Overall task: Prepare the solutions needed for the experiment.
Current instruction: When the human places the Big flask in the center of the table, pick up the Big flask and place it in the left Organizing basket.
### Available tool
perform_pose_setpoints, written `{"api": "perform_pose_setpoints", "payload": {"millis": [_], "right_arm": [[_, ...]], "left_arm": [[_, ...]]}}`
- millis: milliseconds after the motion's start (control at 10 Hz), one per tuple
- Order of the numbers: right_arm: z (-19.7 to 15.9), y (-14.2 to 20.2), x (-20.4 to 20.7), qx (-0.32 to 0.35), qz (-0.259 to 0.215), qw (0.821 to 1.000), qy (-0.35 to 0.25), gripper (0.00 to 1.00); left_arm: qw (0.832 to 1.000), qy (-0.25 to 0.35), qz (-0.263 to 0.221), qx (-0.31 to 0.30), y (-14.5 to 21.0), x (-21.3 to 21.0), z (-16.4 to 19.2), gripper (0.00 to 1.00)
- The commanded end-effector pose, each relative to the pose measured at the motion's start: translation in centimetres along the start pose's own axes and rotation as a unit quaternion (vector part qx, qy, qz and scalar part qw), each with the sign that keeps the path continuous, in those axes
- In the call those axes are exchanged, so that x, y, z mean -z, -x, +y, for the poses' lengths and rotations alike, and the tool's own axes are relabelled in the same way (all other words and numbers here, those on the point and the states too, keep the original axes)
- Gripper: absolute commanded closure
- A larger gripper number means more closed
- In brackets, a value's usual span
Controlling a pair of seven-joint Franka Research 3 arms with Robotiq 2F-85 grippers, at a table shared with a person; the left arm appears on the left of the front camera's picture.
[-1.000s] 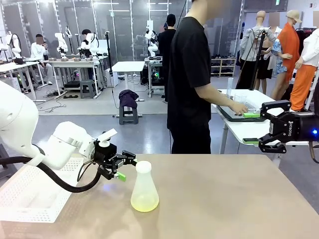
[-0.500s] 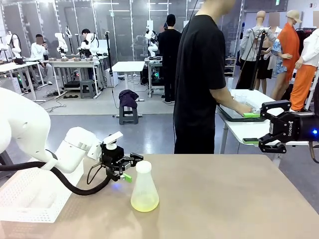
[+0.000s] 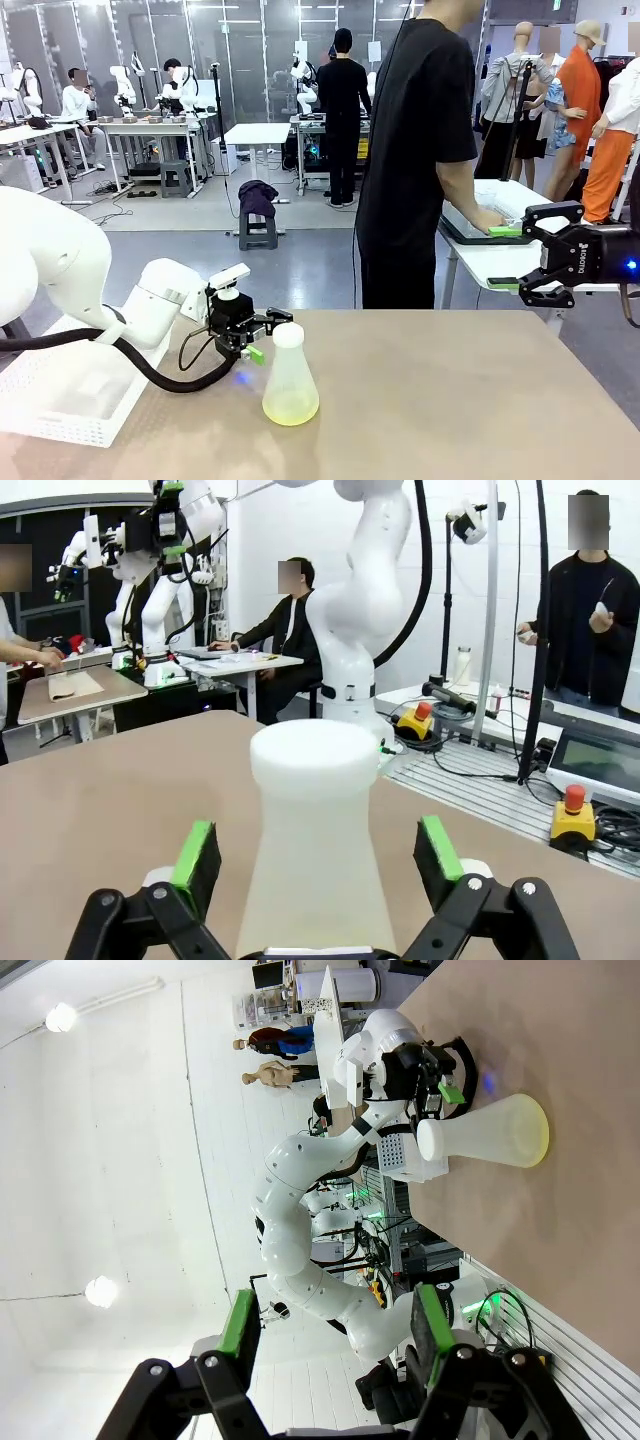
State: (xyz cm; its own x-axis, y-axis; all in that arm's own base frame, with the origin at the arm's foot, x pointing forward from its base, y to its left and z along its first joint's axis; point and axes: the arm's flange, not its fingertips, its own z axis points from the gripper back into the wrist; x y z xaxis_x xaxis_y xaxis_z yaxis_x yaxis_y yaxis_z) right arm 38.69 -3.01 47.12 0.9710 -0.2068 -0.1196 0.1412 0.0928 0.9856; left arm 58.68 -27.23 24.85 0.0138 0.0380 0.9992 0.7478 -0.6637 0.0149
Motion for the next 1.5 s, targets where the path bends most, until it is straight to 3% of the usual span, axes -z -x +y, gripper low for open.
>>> {"api": "perform_pose_setpoints", "payload": {"millis": [0, 700, 1000, 1400], "right_arm": [[0.0, 0.1, -0.1, 0.000, 0.003, 1.000, -0.001, 0.23], [0.0, 0.1, -0.1, 0.000, 0.003, 1.000, -0.001, 0.23], [0.0, 0.1, -0.1, 0.000, 0.003, 1.000, -0.001, 0.23], [0.0, 0.1, -0.1, 0.000, 0.003, 1.000, -0.001, 0.23]], "left_arm": [[1.000, 0.011, -0.021, -0.017, 0.1, 0.7, 1.3, 0.00], [0.998, -0.004, 0.022, -0.051, -2.0, 4.3, 1.2, 0.00], [0.998, 0.000, 0.007, -0.067, -0.8, 4.4, 1.3, 0.00], [0.999, 0.019, 0.006, -0.035, -0.2, 4.4, 0.8, 0.00]]}}
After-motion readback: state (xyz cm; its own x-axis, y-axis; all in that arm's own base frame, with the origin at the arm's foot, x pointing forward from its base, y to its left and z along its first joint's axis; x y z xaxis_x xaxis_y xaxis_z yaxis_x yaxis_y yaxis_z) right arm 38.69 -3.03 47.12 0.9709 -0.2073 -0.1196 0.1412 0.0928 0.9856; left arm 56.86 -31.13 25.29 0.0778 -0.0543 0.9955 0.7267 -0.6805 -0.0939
